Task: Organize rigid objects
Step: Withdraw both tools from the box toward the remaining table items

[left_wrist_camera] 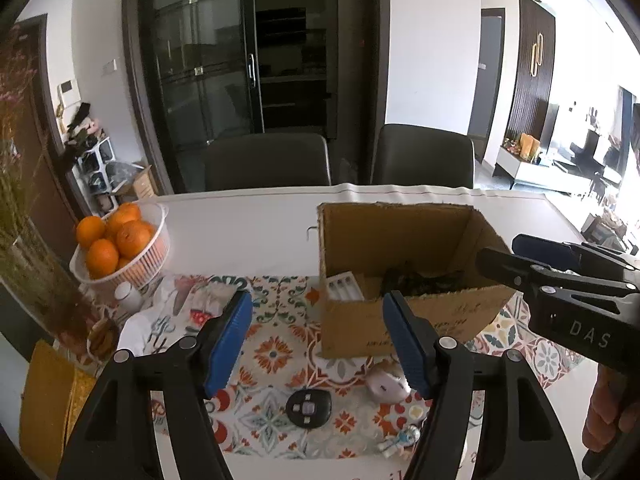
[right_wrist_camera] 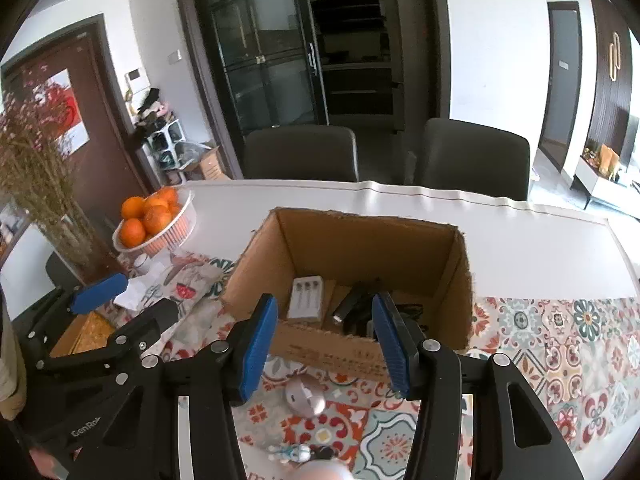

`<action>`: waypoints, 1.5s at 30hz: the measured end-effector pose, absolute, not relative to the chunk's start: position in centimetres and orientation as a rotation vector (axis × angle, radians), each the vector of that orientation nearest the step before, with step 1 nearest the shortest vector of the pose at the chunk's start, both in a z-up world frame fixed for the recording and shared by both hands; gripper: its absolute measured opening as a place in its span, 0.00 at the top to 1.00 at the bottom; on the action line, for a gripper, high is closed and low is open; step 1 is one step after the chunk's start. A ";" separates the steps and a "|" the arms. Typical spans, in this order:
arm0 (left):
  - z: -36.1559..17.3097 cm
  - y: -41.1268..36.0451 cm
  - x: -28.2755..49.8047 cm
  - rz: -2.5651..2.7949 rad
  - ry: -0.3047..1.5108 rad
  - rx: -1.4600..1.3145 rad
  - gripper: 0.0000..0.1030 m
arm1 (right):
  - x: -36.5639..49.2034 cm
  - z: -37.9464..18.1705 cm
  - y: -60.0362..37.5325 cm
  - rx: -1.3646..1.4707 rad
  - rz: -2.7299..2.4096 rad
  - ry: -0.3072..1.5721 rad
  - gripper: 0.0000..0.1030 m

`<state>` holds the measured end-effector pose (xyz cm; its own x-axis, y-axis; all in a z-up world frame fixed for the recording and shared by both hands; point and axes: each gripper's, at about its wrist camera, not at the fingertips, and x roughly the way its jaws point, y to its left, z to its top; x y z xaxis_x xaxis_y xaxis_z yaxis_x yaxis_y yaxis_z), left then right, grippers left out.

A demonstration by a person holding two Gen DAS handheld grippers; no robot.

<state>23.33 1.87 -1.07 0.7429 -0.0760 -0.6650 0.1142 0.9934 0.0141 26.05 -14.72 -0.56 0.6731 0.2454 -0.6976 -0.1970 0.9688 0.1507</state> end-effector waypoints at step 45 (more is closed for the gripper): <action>-9.8 4.2 18.7 -0.074 0.885 0.062 0.34 | 22.4 -9.4 -11.8 0.040 0.313 0.949 0.44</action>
<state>18.72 4.22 -9.77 0.6308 -0.0387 -0.7750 0.0899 0.9957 0.0234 22.41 -11.79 -9.44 0.5408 0.2805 -0.7930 -0.2459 0.9543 0.1698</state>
